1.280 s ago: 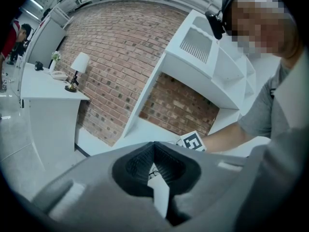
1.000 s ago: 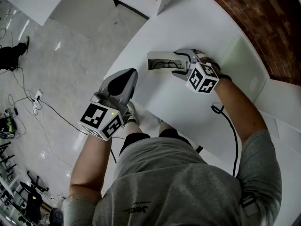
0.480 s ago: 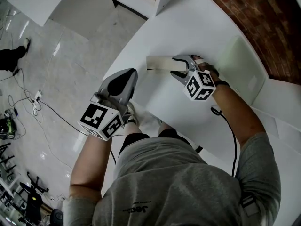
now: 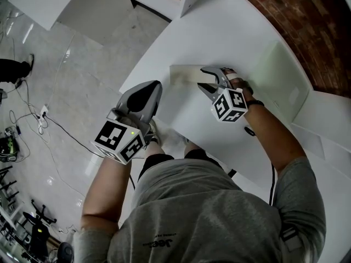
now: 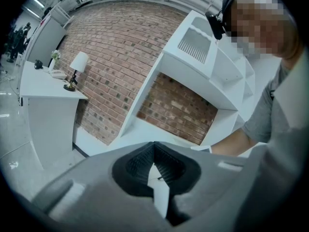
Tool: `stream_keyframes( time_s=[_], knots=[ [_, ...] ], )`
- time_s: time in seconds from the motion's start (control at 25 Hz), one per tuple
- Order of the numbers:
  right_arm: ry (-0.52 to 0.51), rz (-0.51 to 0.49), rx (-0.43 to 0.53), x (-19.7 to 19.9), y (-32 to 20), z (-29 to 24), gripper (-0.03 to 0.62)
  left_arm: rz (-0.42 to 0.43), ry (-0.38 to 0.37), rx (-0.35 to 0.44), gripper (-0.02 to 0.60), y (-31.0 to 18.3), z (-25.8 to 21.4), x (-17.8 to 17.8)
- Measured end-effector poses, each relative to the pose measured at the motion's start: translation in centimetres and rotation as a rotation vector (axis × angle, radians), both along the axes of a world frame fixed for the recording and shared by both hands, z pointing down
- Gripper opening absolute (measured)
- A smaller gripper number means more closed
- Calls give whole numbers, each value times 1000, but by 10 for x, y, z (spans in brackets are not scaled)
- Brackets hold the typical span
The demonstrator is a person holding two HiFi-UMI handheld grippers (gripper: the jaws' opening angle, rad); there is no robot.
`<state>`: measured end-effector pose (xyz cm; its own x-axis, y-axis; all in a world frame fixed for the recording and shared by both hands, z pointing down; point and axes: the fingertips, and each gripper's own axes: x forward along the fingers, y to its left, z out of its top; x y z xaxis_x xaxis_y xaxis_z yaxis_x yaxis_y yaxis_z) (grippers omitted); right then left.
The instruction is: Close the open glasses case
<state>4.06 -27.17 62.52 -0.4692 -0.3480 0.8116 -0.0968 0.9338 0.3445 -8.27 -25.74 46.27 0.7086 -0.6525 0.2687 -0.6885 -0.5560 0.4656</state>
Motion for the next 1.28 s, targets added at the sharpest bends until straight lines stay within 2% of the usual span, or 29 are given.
stream_keyframes(
  time_s=[0.16, 0.28, 0.6, 0.72, 0.92, 1.08, 1.28],
  knots=[
    [3, 19, -56, -2, 6, 2, 245, 1, -2, -3, -3, 2, 1, 0],
    [-5, 38, -59, -2, 3, 2, 216, 4, -4, -5, -3, 3, 2, 1],
    [-13, 59, -72, -2, 2, 1, 215, 0, -4, 0, -3, 6, -1, 1],
    [-46, 75, -92, -4, 4, -4, 212, 0, -4, 5, -3, 7, -4, 1],
    [-171, 173, -115, -5, -1, -34, 192, 1, -10, 23, -3, 7, -14, -1],
    [-325, 297, -124, 1, -9, -70, 124, 1, -13, 40, -3, 7, -25, -1],
    [-560, 487, -163, 16, -21, -120, 9, 5, -17, 61, -3, 6, -37, 3]
  ],
)
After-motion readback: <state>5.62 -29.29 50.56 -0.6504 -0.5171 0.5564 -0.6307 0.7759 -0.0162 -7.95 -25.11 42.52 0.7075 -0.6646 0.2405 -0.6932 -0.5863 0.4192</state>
